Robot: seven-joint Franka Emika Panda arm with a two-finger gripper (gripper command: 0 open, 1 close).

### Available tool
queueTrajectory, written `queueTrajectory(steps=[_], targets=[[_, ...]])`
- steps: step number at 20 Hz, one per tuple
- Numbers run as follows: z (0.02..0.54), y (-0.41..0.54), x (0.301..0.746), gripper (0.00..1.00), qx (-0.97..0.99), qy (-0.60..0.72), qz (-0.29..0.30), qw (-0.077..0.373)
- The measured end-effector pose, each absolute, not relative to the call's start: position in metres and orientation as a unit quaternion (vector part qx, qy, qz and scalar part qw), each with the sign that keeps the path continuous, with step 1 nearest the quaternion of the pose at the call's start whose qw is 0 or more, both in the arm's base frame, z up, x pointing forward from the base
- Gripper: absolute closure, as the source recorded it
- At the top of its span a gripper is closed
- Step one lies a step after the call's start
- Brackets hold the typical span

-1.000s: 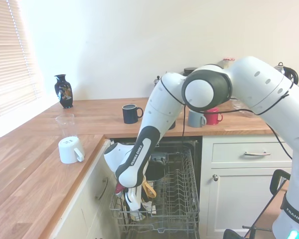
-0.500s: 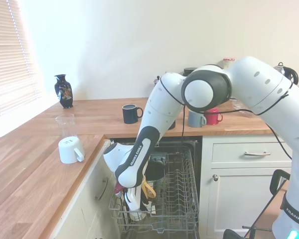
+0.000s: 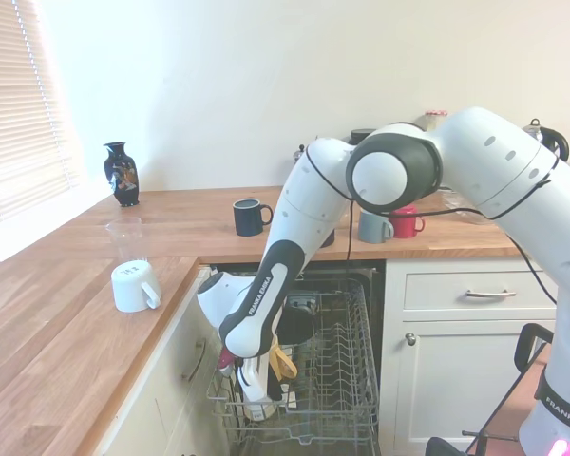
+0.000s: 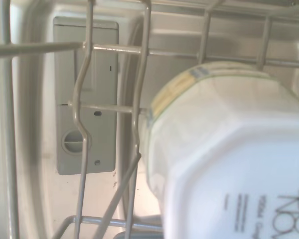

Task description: Unload a mug from dishwasher

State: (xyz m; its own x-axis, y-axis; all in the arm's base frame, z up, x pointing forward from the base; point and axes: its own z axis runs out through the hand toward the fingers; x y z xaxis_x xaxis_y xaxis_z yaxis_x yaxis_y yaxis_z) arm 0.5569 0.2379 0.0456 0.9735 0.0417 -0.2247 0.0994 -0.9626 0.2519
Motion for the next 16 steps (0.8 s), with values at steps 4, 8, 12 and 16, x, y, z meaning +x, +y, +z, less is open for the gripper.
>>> queueTrajectory(steps=[4, 8, 12, 16], targets=[[0.055, 0.237, 0.561, 1.00, 0.985, 0.033, -0.107, 0.134], [0.053, 0.232, 0.561, 1.00, 0.986, 0.012, -0.114, 0.125], [0.056, 0.232, 0.561, 1.00, 0.987, -0.002, -0.114, 0.116], [0.059, 0.231, 0.561, 1.00, 0.987, -0.007, -0.114, 0.113]])
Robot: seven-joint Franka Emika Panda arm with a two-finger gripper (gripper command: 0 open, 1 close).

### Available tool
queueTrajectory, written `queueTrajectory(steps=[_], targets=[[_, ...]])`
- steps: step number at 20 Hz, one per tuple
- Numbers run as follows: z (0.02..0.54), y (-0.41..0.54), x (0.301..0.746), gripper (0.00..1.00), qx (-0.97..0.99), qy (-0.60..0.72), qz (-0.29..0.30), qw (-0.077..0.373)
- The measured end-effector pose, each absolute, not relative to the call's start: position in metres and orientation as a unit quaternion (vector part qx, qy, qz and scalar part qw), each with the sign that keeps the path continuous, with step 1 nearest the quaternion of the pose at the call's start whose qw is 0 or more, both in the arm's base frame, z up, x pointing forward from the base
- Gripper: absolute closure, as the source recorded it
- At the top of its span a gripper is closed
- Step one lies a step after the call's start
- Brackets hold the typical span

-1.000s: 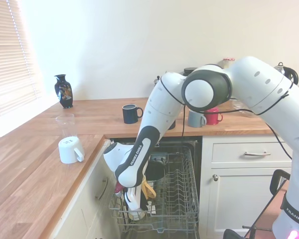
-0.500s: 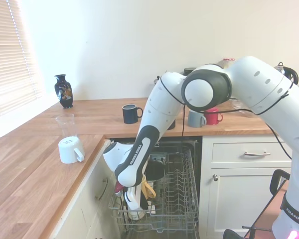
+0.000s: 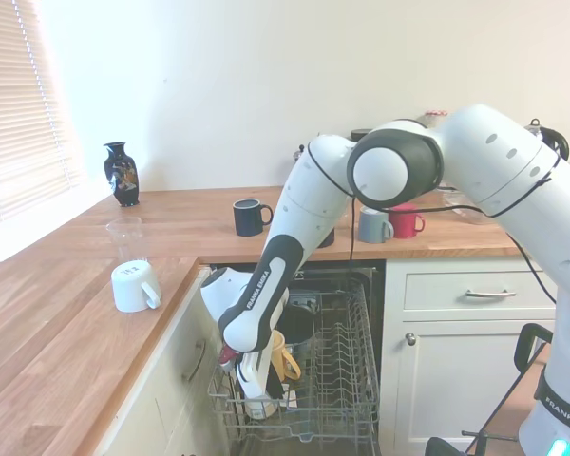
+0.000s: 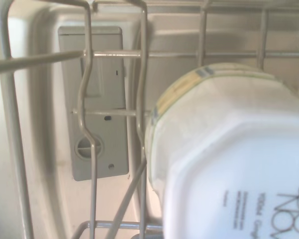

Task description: Unload a mug from dishwasher

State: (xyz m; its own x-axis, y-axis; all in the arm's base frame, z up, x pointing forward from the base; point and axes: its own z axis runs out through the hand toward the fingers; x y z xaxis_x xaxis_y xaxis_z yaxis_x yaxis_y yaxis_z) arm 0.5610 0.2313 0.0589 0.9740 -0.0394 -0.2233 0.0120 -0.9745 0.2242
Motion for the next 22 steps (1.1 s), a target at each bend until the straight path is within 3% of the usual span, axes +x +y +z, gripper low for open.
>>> queueTrajectory(steps=[22], targets=[[0.179, 0.237, 0.579, 1.00, 0.992, -0.078, -0.032, 0.092]])
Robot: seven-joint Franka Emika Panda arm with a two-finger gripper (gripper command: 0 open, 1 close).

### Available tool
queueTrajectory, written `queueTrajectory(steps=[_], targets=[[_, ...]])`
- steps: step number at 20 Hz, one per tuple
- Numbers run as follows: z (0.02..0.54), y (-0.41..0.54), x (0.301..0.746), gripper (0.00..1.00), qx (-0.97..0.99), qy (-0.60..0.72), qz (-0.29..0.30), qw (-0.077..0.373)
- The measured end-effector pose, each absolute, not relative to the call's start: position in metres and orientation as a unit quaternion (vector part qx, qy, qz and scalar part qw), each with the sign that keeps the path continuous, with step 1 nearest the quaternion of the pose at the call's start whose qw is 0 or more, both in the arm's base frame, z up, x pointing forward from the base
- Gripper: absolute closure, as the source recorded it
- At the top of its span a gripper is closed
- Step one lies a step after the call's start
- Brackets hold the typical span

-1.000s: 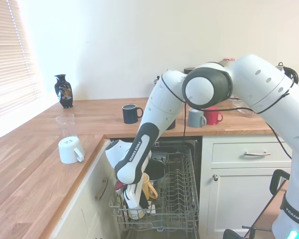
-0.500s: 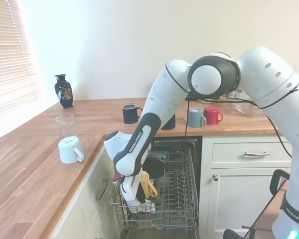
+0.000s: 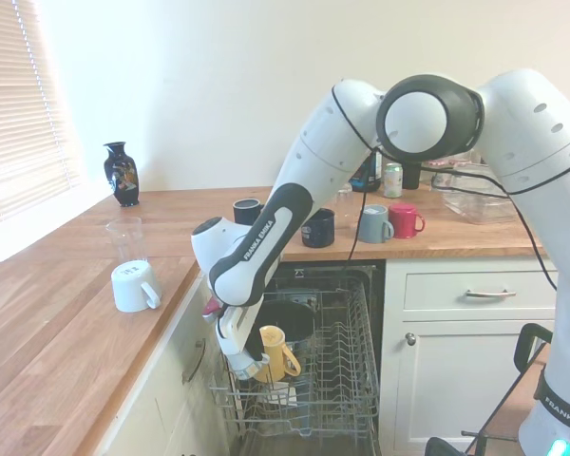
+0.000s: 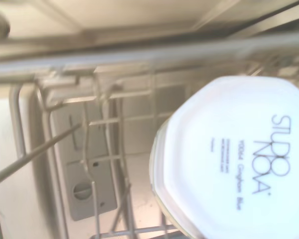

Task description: Unload a mug from dishwasher

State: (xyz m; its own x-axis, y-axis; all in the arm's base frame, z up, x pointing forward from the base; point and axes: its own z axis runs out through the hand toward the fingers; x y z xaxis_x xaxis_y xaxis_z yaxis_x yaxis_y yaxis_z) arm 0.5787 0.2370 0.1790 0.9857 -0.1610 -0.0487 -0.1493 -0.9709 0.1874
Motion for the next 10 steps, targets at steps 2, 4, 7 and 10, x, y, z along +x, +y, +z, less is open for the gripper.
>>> queueTrajectory(steps=[2, 4, 7, 10], targets=[[0.196, 0.232, 0.581, 1.00, 0.992, -0.084, -0.024, 0.089], [0.214, 0.229, 0.580, 1.00, 0.992, -0.091, -0.017, 0.088], [0.245, 0.223, 0.579, 1.00, 0.991, -0.102, -0.007, 0.086], [0.274, 0.215, 0.582, 1.00, 0.990, -0.115, 0.003, 0.082]])
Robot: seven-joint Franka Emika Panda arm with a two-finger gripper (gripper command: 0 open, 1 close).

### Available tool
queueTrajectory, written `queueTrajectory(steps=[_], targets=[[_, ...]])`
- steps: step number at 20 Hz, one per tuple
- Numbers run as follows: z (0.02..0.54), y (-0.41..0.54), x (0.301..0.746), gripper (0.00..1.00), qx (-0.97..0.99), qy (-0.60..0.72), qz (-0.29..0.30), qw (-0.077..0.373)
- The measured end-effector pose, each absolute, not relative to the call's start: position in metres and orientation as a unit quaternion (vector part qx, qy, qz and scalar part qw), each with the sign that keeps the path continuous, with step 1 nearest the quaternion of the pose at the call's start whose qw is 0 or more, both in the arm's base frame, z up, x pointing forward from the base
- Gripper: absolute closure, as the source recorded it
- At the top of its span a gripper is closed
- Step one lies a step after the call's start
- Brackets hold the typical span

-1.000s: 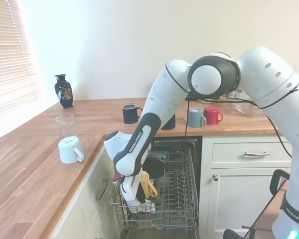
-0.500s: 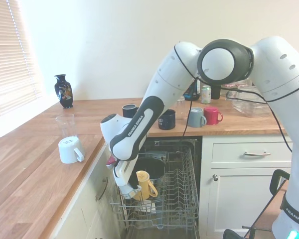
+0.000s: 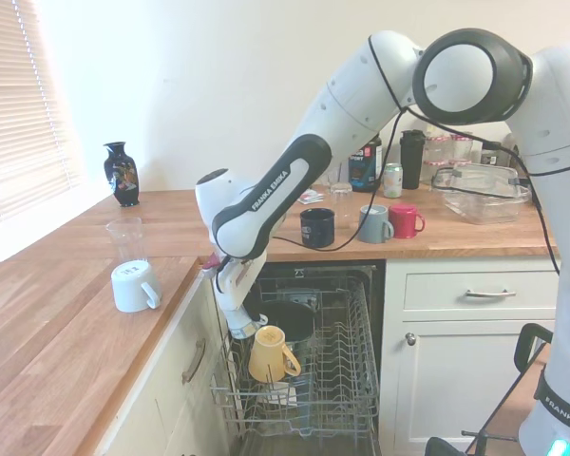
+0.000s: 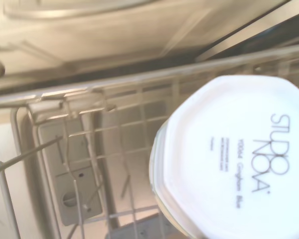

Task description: Unload a mug from dishwasher

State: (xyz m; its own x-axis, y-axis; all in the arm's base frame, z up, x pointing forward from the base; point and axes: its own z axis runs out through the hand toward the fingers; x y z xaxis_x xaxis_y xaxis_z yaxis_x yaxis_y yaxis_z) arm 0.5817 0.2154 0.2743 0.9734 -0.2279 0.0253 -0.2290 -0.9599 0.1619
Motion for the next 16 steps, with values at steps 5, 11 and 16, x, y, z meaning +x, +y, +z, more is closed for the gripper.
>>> queueTrajectory(steps=[5, 11, 16], targets=[[0.314, 0.202, 0.585, 1.00, 0.988, -0.136, 0.018, 0.074], [0.353, 0.184, 0.592, 1.00, 0.983, -0.168, 0.032, 0.063], [0.376, 0.157, 0.607, 1.00, 0.977, -0.203, 0.035, 0.048]])
